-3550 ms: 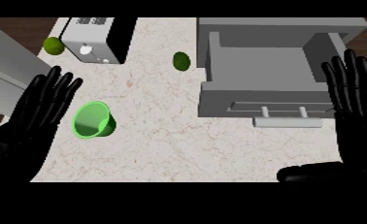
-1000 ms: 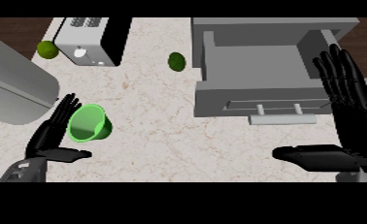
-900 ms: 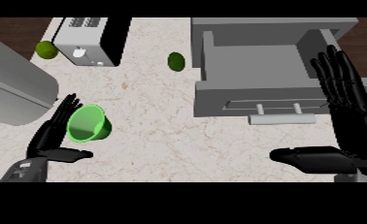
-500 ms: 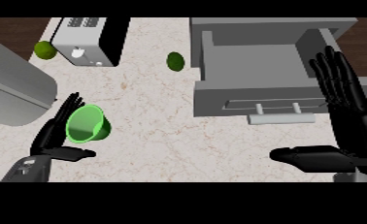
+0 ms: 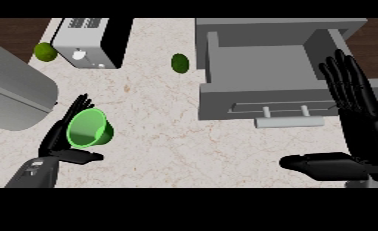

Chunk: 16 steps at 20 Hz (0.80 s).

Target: Pick up the cup, place it into the drawer and close the drawer

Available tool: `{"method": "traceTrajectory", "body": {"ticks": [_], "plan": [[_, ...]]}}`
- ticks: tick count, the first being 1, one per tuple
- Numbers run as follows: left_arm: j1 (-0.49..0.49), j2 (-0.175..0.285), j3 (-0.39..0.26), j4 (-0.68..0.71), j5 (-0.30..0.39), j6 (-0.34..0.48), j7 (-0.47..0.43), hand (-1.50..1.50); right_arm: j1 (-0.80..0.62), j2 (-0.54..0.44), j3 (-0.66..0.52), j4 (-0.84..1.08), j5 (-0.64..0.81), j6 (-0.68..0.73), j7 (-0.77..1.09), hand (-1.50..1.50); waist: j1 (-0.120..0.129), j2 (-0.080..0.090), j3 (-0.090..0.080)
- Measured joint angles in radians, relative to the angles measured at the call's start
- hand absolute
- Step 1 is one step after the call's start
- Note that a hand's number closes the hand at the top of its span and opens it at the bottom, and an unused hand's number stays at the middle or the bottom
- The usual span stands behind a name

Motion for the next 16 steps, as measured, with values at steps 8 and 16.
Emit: {"method": "traceTrajectory", "body": {"ticks": [8, 16], "plan": [[-0.02, -0.044, -0.014, -0.012, 0.014, -0.049, 0.015, -1.5, -0.011, -0.001, -0.008, 0.007, -0.009, 0.002, 0.006, -1.5, 0.001, 0.0, 0.0], [-0.039, -0.075, -0.024, -0.037, 0.048, -0.136, 0.058, 1.5, -0.028, 0.004, -0.005, 0.03, -0.003, -0.002, 0.006, -1.5, 0.004, -0.001, 0.0]]}}
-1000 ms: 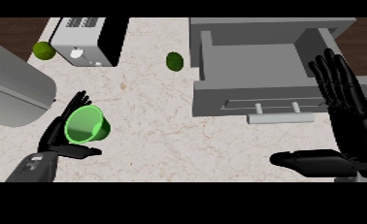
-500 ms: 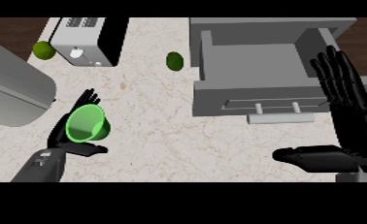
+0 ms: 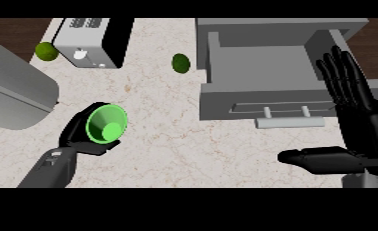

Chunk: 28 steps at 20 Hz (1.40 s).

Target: Pick up the cup, place it into the drawer and close the drawer

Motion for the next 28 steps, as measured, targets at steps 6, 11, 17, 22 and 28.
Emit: {"method": "traceTrajectory", "body": {"ticks": [6, 11, 17, 22, 28], "plan": [[0.006, -0.028, -0.005, -0.029, 0.037, -0.051, 0.013, 1.5, -0.013, -0.009, -0.014, 0.021, 0.0, 0.001, -0.003, -1.5, 0.004, 0.0, 0.0], [0.014, -0.036, 0.009, -0.073, 0.072, -0.032, -0.015, 1.5, -0.016, -0.012, -0.013, 0.02, 0.009, -0.002, 0.008, -1.5, 0.008, -0.003, 0.001], [0.033, -0.077, 0.125, -0.099, 0.175, 0.121, -0.092, 1.5, -0.011, -0.02, -0.026, 0.017, -0.001, 0.006, 0.002, -1.5, 0.015, -0.006, 0.002], [0.001, -0.076, 0.167, -0.134, 0.22, 0.164, -0.101, 1.5, -0.003, -0.018, -0.032, 0.015, 0.002, 0.001, -0.001, -1.5, 0.016, -0.008, 0.003], [-0.034, -0.14, 0.118, -0.289, 0.223, 0.208, -0.044, 1.5, 0.027, -0.016, -0.034, -0.007, 0.002, 0.004, 0.001, -1.5, 0.027, -0.015, 0.006]]}}
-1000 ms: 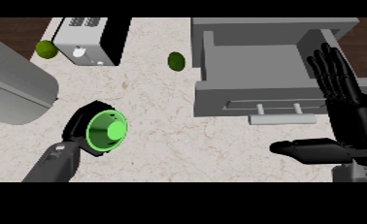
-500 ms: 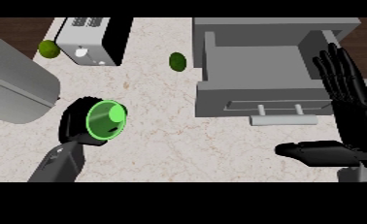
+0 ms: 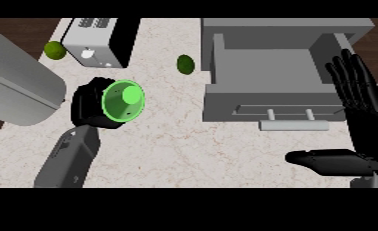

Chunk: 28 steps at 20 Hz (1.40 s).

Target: Pick up the cup, place it into the drawer and close the drawer

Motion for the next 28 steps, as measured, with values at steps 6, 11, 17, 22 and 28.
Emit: {"method": "traceTrajectory", "body": {"ticks": [6, 11, 17, 22, 28], "plan": [[-0.052, -0.047, -0.067, -0.218, -0.009, 0.09, 0.128, 1.5, 0.004, -0.021, -0.032, -0.016, -0.024, 0.012, 0.026, -1.5, 0.006, -0.003, 0.001], [-0.114, -0.099, -0.129, -0.405, -0.012, 0.189, 0.308, 1.5, -0.012, -0.027, -0.043, 0.011, -0.026, 0.016, 0.02, -1.5, 0.009, -0.004, 0.001], [-0.251, -0.129, -0.205, -0.488, -0.027, 0.314, 0.494, 1.5, -0.009, -0.028, -0.054, 0.03, -0.032, 0.027, -0.005, -1.5, -0.003, 0.0, 0.001], [-0.361, -0.139, -0.273, -0.454, -0.036, 0.418, 0.569, 1.5, -0.028, -0.04, -0.071, 0.016, -0.057, 0.036, 0.02, -1.5, -0.01, 0.002, 0.0], [-0.518, -0.143, -0.35, -0.324, 0.028, 0.551, 0.613, 1.5, -0.015, -0.034, -0.068, 0.02, -0.055, 0.046, -0.002, -1.5, -0.021, 0.005, 0.0]]}}
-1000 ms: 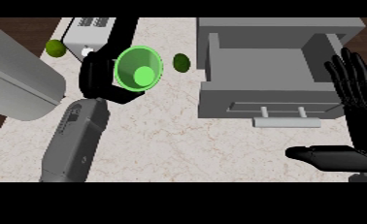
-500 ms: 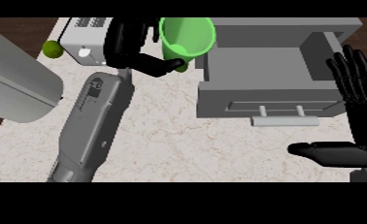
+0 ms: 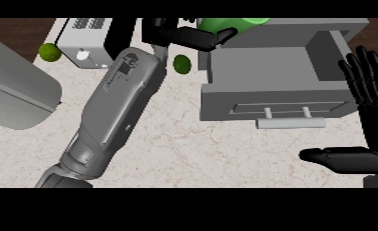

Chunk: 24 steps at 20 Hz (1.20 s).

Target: Pick up the cup, place it into the drawer and close the drawer

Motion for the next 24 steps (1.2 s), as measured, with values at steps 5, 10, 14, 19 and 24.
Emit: {"method": "traceTrajectory", "body": {"ticks": [5, 10, 14, 19, 24], "plan": [[-0.121, -0.001, -0.048, 0.155, 0.088, 0.065, 0.002, 1.5, 0.002, 0.0, 0.001, 0.01, 0.002, 0.009, -0.015, -1.5, -0.014, 0.004, 0.0], [-0.182, -0.001, -0.106, 0.279, 0.156, 0.093, -0.017, 1.5, -0.006, -0.004, -0.008, 0.032, -0.003, 0.019, -0.032, -1.5, -0.018, 0.005, 0.0], [-0.222, -0.001, -0.184, 0.348, 0.228, 0.123, -0.027, 1.5, -0.016, -0.01, -0.007, 0.033, -0.008, 0.026, -0.02, -1.5, -0.03, 0.007, 0.0], [-0.226, -0.001, -0.289, 0.406, 0.292, 0.167, -0.042, 1.5, -0.039, -0.009, -0.003, 0.041, -0.008, 0.024, -0.014, -1.5, -0.038, 0.009, 0.001], [-0.239, -0.001, -0.395, 0.448, 0.316, 0.193, -0.008, -1.5, -0.033, -0.024, -0.019, 0.046, -0.03, 0.047, -0.018, -1.5, -0.051, 0.011, 0.001]]}}
